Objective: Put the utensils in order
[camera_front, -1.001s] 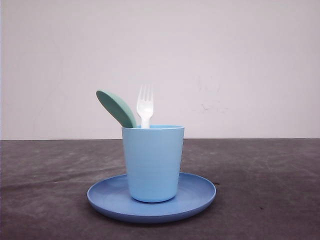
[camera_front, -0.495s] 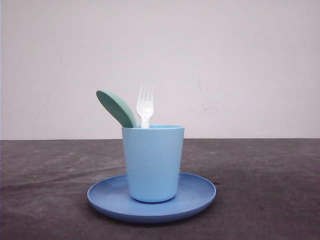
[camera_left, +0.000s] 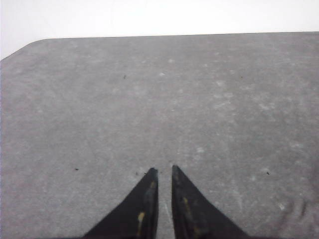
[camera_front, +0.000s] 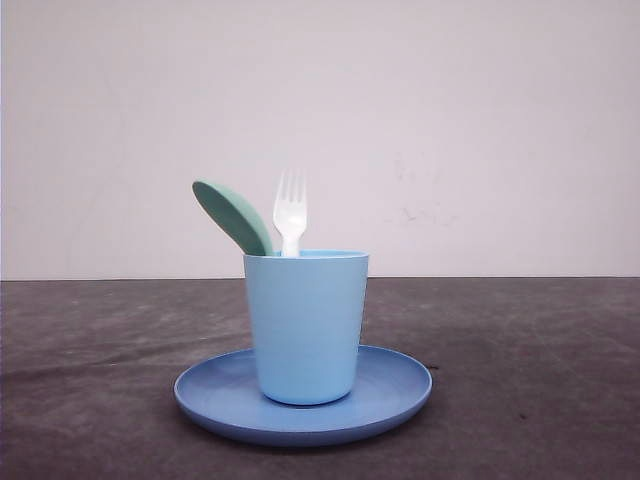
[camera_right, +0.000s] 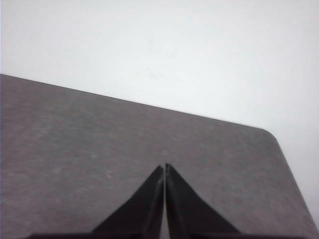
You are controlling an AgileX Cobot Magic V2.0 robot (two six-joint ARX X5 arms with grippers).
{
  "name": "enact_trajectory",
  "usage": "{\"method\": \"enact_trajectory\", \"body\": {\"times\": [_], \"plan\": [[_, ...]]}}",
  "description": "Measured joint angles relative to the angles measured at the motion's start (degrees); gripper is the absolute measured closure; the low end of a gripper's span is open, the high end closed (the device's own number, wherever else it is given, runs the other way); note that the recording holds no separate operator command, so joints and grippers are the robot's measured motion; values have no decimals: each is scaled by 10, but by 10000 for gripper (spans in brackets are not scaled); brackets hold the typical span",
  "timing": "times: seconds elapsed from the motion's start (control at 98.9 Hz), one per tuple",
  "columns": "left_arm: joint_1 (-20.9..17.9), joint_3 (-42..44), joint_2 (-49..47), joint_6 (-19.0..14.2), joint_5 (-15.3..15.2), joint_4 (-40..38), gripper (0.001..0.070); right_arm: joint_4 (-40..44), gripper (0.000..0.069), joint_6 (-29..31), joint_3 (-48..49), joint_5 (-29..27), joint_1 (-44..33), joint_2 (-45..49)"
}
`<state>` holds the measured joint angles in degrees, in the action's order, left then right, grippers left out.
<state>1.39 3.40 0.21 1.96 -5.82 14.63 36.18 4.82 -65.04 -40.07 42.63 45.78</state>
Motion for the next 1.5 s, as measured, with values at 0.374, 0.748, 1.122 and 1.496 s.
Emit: {"method": "enact_trajectory", "body": {"times": [0.374, 0.748, 1.122, 1.496], "plan": [[0, 0, 0, 0, 0, 0, 685, -80, 687, -37, 62, 276, -323, -28], [0, 0, 0, 0, 0, 0, 685, -219, 687, -50, 255, 315, -415, -120], [0, 0, 0, 0, 0, 0, 685, -244, 687, -41, 498, 316, -435, -340], [0, 0, 0, 0, 0, 0, 685, -249, 687, -11, 634, 377, -438, -456]]}}
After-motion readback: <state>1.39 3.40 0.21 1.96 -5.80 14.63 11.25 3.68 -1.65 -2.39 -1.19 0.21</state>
